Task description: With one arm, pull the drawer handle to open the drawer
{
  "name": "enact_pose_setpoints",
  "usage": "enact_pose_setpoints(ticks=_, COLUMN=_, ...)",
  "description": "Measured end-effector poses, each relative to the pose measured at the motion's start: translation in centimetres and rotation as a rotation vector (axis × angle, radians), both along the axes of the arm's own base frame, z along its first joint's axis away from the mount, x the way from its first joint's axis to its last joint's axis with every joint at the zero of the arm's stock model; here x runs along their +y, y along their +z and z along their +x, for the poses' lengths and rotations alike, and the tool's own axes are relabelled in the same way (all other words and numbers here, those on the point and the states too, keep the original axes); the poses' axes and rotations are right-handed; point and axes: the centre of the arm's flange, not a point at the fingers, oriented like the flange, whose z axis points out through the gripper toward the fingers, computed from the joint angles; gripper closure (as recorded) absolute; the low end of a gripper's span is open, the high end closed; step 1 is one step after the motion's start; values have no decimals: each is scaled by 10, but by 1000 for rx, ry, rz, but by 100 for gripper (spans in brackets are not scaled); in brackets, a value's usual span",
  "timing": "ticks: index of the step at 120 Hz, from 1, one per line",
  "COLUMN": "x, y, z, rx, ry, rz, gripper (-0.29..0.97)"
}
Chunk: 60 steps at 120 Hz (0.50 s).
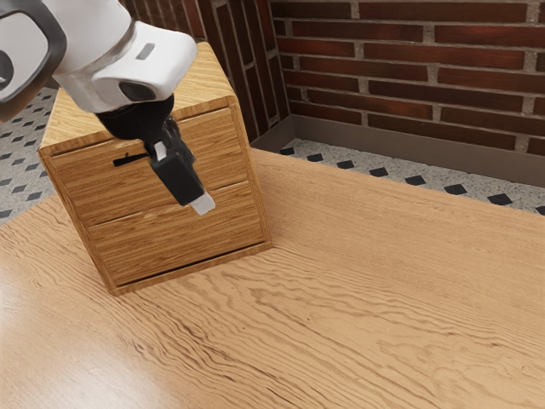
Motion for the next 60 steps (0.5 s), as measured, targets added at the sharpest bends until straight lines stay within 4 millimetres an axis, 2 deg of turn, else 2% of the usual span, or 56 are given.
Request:
enact_pose_setpoints(ticks=10, x=-11, y=-6, z=-1, rx=-40, ry=-72, rz=36, gripper=0)
enact_pose_setpoints(ticks=27, x=-12, y=-14, z=7, rx=-69, ry=-151, rz=83, gripper=0)
enact_pose_setpoints(ticks=60, x=3, y=-34, z=17, rx=-56, ry=-247, rz=196, gripper=0)
